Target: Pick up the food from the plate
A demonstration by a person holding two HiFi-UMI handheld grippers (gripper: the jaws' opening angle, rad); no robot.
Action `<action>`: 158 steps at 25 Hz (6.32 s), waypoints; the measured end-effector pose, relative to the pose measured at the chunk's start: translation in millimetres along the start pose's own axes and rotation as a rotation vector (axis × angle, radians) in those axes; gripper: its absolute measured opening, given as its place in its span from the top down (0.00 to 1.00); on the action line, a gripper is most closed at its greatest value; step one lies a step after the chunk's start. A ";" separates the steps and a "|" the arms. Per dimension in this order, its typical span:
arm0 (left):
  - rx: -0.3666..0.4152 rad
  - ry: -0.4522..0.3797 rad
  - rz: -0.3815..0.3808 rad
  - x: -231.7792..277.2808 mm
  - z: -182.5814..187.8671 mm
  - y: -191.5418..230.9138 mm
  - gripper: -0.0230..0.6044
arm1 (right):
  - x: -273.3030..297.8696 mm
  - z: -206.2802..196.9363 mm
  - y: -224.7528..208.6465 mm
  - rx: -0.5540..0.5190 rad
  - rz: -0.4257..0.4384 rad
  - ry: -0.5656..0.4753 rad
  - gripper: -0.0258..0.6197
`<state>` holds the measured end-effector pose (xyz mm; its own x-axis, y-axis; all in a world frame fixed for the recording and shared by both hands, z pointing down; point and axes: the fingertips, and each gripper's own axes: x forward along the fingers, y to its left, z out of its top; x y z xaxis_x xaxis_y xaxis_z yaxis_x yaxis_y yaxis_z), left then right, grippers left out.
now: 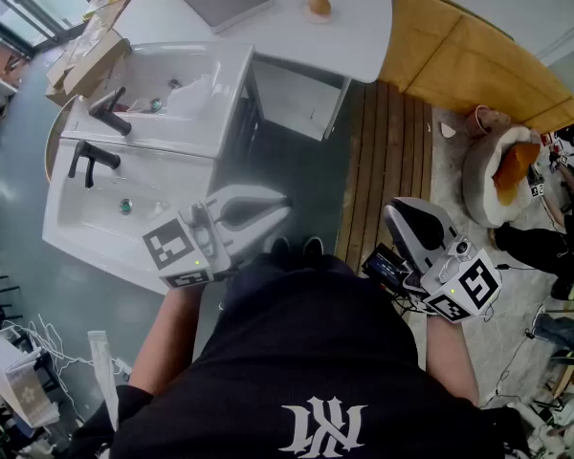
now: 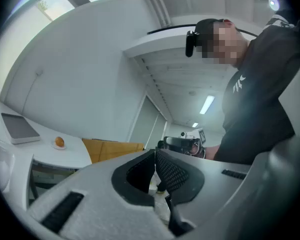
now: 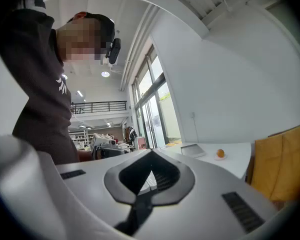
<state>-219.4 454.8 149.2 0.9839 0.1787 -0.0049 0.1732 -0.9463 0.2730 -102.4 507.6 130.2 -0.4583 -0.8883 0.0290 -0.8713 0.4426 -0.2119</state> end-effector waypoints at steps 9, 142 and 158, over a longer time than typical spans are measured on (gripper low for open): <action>0.002 0.000 -0.017 -6.5 1.3 2.8 0.95 | 7.4 1.8 -3.0 0.007 -0.035 -0.006 0.96; -0.418 -0.019 0.193 139.9 -67.0 532.8 0.95 | 515.0 -208.6 -510.0 -0.083 0.112 0.843 0.33; -0.386 -0.001 0.168 137.6 -73.2 520.8 0.95 | 508.6 -203.2 -520.1 -0.079 0.054 0.822 0.35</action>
<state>2.9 6.3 361.1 0.9971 0.0301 0.0698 -0.0188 -0.7919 0.6104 82.1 -149.6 453.7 -0.4554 -0.5059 0.7325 -0.8400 0.5167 -0.1654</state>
